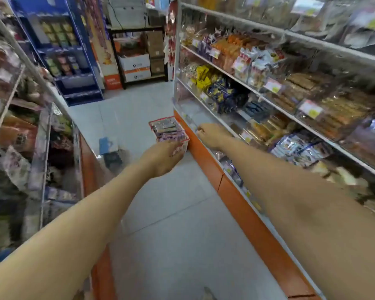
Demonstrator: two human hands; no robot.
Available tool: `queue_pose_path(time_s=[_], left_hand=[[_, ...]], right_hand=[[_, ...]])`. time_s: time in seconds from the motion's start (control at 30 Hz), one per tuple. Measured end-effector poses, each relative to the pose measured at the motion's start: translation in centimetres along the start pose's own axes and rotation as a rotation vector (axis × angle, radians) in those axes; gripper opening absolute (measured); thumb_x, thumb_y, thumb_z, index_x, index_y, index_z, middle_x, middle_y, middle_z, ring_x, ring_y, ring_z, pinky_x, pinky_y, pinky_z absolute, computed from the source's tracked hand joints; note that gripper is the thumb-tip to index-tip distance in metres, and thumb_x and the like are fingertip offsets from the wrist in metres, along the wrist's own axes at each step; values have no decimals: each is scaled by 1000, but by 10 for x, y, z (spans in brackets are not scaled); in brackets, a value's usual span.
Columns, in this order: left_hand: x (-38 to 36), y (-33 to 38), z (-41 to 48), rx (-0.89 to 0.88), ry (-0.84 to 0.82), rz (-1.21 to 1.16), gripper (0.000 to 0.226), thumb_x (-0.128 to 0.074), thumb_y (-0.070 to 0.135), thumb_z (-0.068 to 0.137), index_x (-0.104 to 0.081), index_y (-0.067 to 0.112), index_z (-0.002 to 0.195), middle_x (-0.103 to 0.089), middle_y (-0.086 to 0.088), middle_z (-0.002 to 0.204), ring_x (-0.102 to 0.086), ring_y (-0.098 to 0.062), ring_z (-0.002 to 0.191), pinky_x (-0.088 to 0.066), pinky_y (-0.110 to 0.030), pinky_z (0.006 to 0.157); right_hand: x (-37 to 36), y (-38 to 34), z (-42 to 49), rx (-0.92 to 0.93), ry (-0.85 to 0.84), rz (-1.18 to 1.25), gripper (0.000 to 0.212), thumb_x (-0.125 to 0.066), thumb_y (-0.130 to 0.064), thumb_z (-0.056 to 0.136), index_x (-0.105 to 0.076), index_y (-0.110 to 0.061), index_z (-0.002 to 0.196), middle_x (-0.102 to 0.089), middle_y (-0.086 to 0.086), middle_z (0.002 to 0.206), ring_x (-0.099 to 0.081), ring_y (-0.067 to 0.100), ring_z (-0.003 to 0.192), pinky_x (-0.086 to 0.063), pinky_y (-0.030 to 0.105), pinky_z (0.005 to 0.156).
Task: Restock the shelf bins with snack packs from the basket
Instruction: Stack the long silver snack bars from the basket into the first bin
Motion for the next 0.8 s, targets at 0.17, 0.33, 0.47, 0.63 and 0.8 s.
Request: queue_pose_path(time_s=[0.17,0.33,0.47,0.63,0.8], left_hand=[[-24,-39,40,106,-61,-9,45,-43,31,105,-43,13,146,-47,-13,148,-46,-31,132,-36,-37,106],[-28,-72,96,201,-89,-27,46,-41,30,105,-40,13,148,-45,-14,149,-43,-31,135,-34,-38,109],[-22,-95,131,257,-63,-65,45,-40,29,106,-40,14,148,-45,-13,149,-41,-30,136,-31,-34,108],[-14,-136,171,327,-69,-122,46,-39,30,106,-39,14,149,-41,-10,153,-38,-27,140,-28,-34,111],[-2,-180,215,347,-95,-121,47,-38,32,106,-38,15,150,-41,-11,153,-39,-29,139,-30,-36,113]], right_hand=[[-39,2,56,29,-51,0,36,-38,-31,101,-56,-8,122,-56,21,130,-53,38,116,-43,44,95],[-56,4,127,108,-126,-28,38,-37,-30,101,-54,-10,129,-54,17,137,-51,34,124,-44,41,99],[-63,0,175,167,-144,-30,37,-36,-30,102,-55,-14,129,-54,14,138,-50,33,125,-41,38,98],[-75,-14,229,177,-207,-34,37,-34,-27,102,-53,-10,129,-55,15,135,-51,33,122,-41,37,93],[-86,-31,290,193,-213,-34,35,-34,-28,102,-54,-11,124,-57,15,130,-53,34,117,-42,38,90]])
Point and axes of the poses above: each hand's wrist, its own z-axis towards the middle knuckle, its own x-axis out of the back of the hand, y = z × x, the point moved 4 cm from there along z, towards the middle knuckle
